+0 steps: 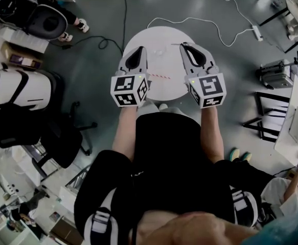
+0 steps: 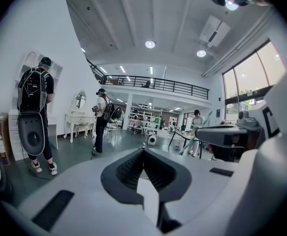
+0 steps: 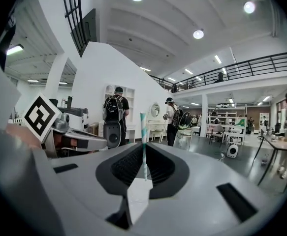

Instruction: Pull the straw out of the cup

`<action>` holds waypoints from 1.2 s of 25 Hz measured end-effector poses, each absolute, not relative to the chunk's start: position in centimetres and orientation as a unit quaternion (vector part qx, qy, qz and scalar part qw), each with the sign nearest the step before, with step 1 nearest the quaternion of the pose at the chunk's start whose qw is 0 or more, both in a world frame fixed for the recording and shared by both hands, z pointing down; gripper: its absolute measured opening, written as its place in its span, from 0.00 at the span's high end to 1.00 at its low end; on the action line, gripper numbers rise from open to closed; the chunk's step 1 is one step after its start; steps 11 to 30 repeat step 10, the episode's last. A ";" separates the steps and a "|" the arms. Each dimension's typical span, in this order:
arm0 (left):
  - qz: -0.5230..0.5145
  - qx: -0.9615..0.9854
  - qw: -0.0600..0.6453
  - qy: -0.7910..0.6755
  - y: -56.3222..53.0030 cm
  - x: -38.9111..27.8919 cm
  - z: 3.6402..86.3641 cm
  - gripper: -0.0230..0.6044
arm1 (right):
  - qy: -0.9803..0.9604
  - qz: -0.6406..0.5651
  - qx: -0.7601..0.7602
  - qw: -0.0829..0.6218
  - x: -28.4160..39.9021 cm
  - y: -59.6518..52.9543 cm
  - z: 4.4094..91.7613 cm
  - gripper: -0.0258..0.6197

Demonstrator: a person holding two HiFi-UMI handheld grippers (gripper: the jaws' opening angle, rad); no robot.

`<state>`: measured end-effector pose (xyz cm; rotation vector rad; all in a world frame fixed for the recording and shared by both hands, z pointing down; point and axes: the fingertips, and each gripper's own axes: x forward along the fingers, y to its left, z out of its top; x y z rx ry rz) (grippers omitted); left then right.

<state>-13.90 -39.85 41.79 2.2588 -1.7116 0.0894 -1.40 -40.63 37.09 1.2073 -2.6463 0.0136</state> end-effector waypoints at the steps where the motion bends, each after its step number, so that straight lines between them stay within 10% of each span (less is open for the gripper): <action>1: 0.031 0.787 0.153 -0.597 -39.8 -14.1 41.8 0.95 | -0.905 0.003 0.410 0.114 -1.7 -40.6 36.8 0.90; 30: 0.031 0.781 0.159 -0.604 -40.9 -14.9 42.7 0.95 | -0.909 0.011 0.401 0.114 -2.2 -41.9 38.0 0.90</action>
